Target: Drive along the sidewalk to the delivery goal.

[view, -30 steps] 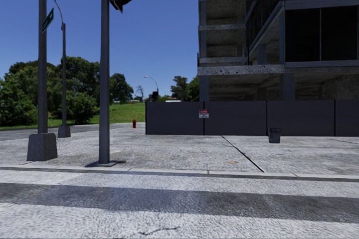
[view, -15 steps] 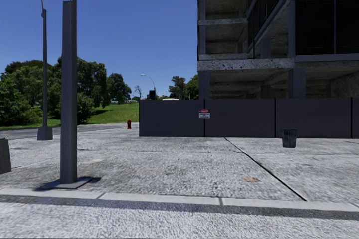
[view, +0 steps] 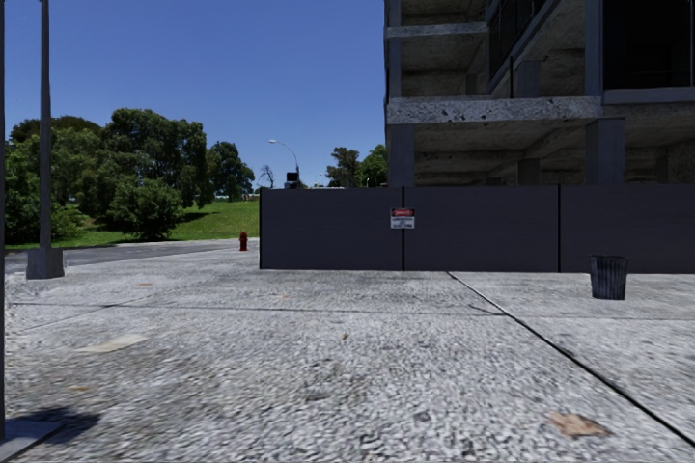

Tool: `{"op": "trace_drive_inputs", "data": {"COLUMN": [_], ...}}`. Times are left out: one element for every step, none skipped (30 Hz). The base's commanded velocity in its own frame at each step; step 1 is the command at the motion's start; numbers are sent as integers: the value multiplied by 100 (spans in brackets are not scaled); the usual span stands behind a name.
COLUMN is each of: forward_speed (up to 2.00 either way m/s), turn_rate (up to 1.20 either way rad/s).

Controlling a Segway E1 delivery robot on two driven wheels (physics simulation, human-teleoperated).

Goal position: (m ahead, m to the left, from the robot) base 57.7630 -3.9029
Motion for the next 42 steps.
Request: {"op": "trace_drive_inputs", "data": {"forward_speed": [156,138,138,132,131,131,131,131,131,131,131,131,130,130,130,130,130,130,130,130,130,130,130,130,135,135,145,150,150,151,151,151,151,151,154,163,163,175,189,189,200,200], "turn_rate": [0,0,0,0,0,0,0,8,16,16,23,27,31,31,33,36,38,38,38,39,44,44,50,52,53,53,53,53,53,53,53,53,53,53,53,53,53,53,53,53,53,53]}}
